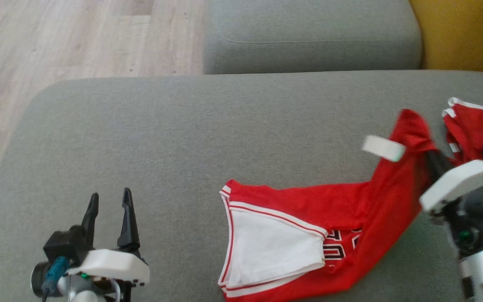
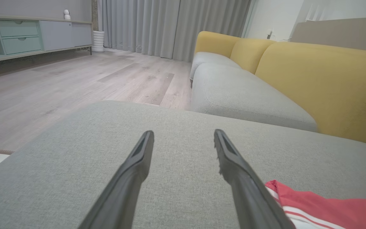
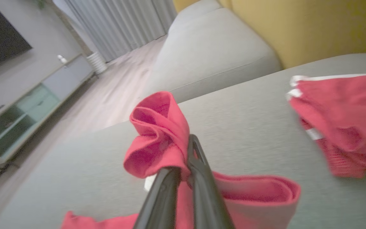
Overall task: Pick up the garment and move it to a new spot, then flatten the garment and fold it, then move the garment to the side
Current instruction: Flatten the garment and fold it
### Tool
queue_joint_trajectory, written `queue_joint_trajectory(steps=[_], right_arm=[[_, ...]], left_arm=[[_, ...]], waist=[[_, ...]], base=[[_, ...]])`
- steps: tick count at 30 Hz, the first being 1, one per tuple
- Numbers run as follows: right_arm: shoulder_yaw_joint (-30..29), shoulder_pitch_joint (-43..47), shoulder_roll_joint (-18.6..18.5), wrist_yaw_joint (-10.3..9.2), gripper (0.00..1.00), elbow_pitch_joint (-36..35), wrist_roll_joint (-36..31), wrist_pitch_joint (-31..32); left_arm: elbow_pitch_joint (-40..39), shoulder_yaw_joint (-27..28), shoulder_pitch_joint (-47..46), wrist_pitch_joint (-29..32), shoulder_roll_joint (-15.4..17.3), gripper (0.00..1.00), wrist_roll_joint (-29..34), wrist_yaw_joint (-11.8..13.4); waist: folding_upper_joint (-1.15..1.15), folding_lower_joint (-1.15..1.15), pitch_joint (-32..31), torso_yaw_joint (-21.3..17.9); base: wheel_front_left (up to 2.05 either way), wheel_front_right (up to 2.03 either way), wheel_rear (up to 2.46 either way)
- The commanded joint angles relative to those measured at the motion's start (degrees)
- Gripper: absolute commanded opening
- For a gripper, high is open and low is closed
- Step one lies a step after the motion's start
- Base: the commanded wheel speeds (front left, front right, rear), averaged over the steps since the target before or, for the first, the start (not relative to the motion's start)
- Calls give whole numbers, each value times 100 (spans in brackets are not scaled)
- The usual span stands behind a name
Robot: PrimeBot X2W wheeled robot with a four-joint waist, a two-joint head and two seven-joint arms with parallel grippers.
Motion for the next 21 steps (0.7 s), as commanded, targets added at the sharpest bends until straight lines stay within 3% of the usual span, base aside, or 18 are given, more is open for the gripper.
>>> queue_joint_trajectory(steps=[1, 5, 8, 21], right_arm=[[215, 9, 67, 39, 0, -454, 139, 109], [672, 393, 535, 39, 0, -1333, 515, 521], [922, 529, 774, 39, 0, -1513, 587, 606], [1510, 181, 1041, 39, 0, -88, 870, 61]], left_arm=[[-154, 193, -230, -70, -8, 100, -18, -13], [-104, 158, -254, -70, -8, 100, -39, -17], [-66, 121, -293, -70, -9, 100, -43, -29], [33, 48, -395, -70, -9, 100, -36, -12]], waist=[[0, 0, -25, 107], [0, 0, -27, 334], [0, 0, -10, 541], [0, 0, 163, 1276]], base=[[0, 0, 0], [0, 0, 0], [0, 0, 0], [0, 0, 0]])
